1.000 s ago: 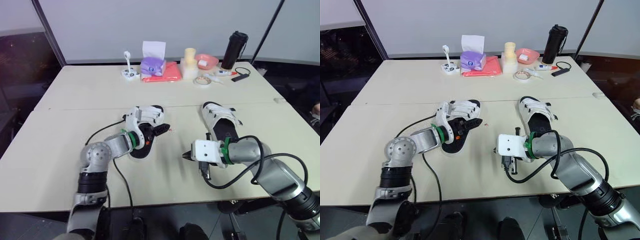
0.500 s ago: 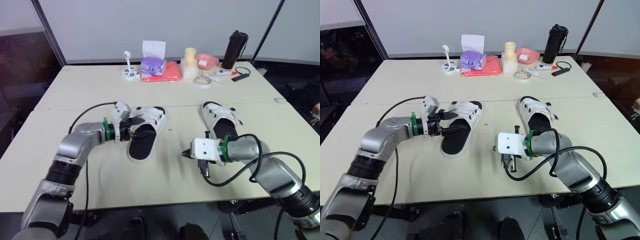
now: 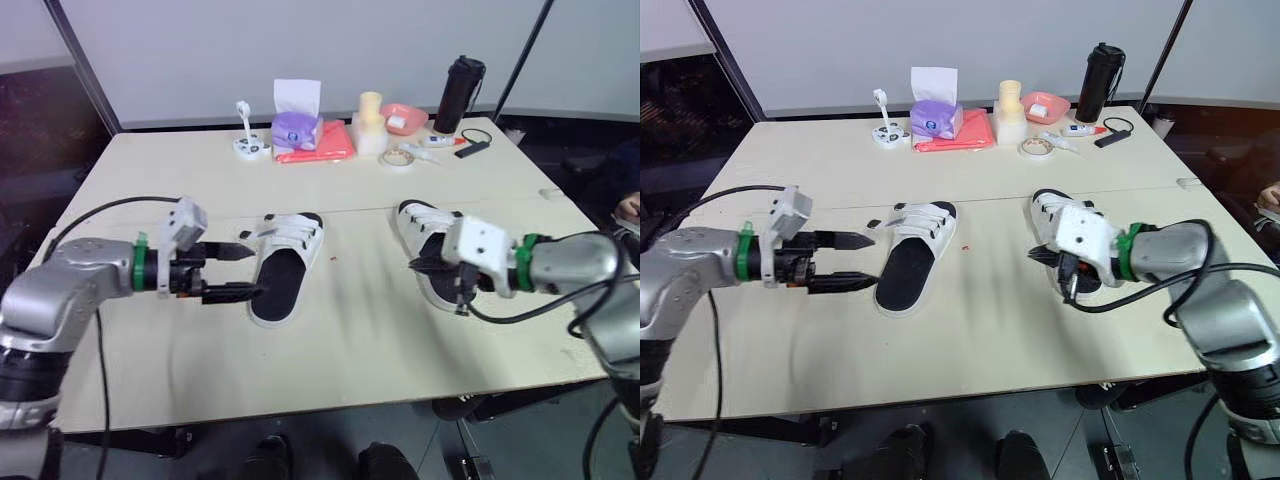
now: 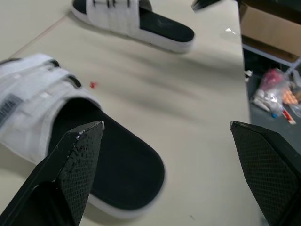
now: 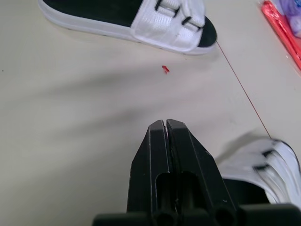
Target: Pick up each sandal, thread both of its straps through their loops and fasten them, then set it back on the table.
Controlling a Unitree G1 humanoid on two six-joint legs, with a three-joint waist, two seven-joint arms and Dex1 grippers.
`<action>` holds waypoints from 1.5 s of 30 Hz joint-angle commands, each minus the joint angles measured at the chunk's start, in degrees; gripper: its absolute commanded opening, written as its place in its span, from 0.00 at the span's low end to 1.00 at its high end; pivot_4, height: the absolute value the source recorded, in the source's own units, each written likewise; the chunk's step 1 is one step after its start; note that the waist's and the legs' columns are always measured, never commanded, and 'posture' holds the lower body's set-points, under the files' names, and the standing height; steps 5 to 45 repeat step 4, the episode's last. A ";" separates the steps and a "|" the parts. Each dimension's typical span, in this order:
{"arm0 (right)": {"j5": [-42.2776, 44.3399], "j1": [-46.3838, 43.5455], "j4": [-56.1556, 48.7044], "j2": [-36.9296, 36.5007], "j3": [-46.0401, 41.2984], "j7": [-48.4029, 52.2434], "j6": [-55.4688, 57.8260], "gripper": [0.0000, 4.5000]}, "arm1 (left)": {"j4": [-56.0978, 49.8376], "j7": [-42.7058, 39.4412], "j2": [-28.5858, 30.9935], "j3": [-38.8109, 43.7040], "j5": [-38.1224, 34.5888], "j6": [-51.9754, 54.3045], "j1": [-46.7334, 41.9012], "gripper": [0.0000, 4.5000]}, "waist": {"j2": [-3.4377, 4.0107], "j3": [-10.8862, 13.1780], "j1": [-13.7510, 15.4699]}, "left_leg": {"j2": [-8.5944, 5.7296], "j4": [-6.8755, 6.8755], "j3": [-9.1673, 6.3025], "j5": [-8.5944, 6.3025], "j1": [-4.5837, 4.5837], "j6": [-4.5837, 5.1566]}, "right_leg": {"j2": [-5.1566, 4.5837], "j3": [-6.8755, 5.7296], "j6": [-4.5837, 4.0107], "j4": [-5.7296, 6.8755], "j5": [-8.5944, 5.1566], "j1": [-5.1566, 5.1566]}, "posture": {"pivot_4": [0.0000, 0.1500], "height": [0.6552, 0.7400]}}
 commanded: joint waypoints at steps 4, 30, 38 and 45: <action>5.23 0.47 -2.41 -2.89 -5.17 0.49 2.31 0.00 | -4.00 0.06 1.66 4.14 -3.29 1.58 1.74 0.99 | 0.01 0.02 0.15 | 0.00 0.03 0.01 0.00 0.00 0.00 | -0.01 0.00 -0.01 0.00 0.00 0.02 | 1.00 0.93; 5.23 0.47 -2.41 -2.89 -5.17 0.49 2.31 0.00 | -4.00 0.06 1.66 4.14 -3.29 1.58 1.74 0.99 | 0.01 0.02 0.15 | 0.00 0.03 0.01 0.00 0.00 0.00 | -0.01 0.00 -0.01 0.00 0.00 0.02 | 1.00 0.93; 5.23 0.47 -2.41 -2.89 -5.17 0.49 2.31 0.00 | -4.00 0.06 1.66 4.14 -3.29 1.58 1.74 0.99 | 0.01 0.02 0.15 | 0.00 0.03 0.01 0.00 0.00 0.00 | -0.01 0.00 -0.01 0.00 0.00 0.02 | 1.00 0.93; 5.23 0.47 -2.41 -2.89 -5.17 0.49 2.31 0.00 | -4.00 0.06 1.66 4.14 -3.29 1.58 1.74 0.99 | 0.01 0.02 0.15 | 0.00 0.03 0.01 0.00 0.00 0.00 | -0.01 0.00 -0.01 0.00 0.00 0.02 | 1.00 0.93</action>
